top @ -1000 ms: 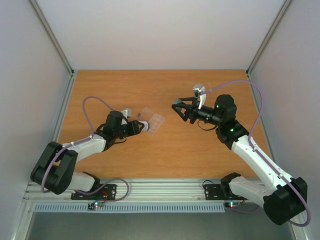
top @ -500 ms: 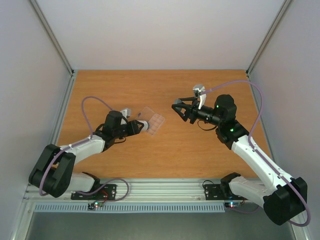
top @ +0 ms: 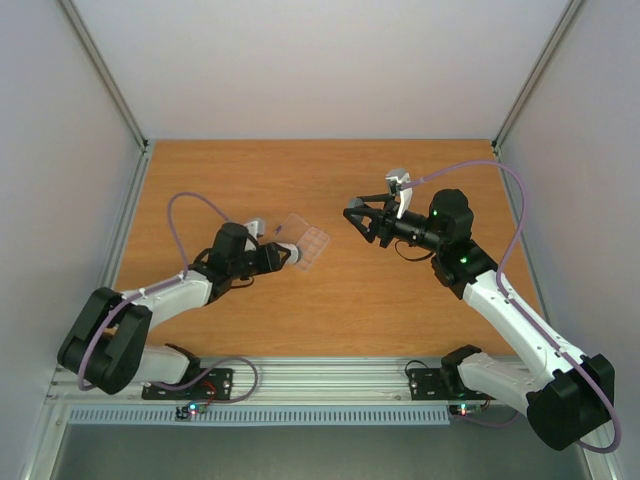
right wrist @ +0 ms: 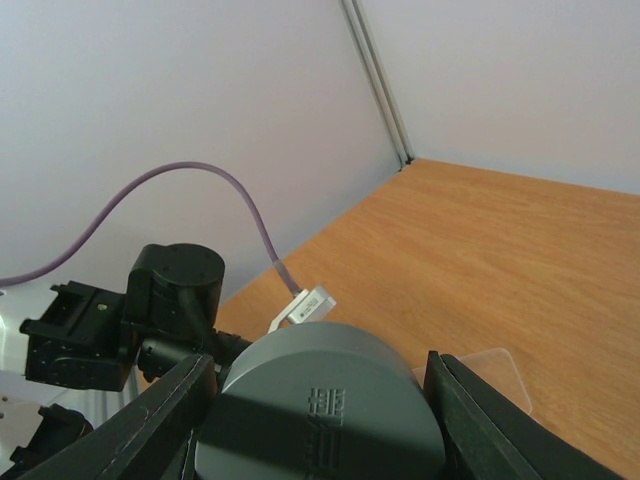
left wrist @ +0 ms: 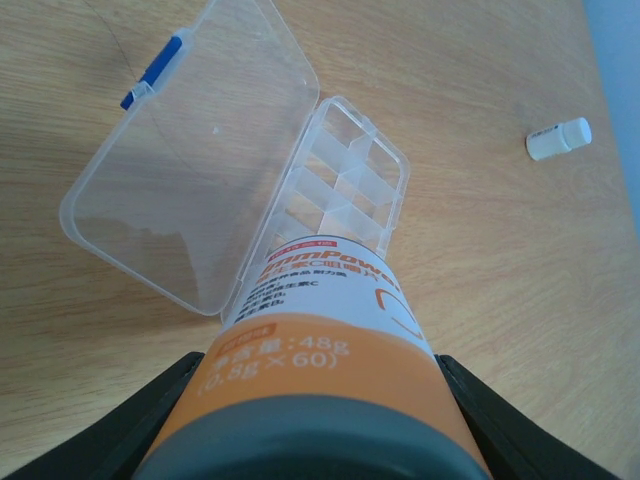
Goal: Sort the pills into containers
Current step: Pour the pill into the pill container.
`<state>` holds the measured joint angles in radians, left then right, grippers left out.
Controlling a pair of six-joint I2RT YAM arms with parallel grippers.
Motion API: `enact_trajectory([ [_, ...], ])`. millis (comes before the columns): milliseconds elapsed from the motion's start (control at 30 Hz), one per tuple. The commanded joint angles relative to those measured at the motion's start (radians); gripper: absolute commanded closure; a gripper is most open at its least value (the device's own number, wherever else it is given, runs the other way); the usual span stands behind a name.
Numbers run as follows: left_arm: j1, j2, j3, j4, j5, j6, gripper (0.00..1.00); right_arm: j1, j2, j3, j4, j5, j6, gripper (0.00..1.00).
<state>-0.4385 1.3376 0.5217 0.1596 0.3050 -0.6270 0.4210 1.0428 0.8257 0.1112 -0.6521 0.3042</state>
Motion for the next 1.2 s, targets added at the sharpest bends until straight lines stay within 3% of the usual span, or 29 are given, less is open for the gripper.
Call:
enact_trajectory([
  [0, -0.015, 0.034, 0.021, 0.016, -0.026, 0.028, 1.00, 0.005, 0.004, -0.011, 0.042, -0.012, 0.011, 0.80],
  [567, -0.019, -0.042, 0.038, 0.030, -0.078, 0.023, 1.00, 0.006, 0.020, 0.004, 0.048, -0.012, 0.012, 0.80],
  [1167, -0.024, 0.003, 0.041, -0.022, -0.099, 0.051, 1.00, 0.007, 0.038, 0.001, 0.057, -0.014, 0.013, 0.80],
])
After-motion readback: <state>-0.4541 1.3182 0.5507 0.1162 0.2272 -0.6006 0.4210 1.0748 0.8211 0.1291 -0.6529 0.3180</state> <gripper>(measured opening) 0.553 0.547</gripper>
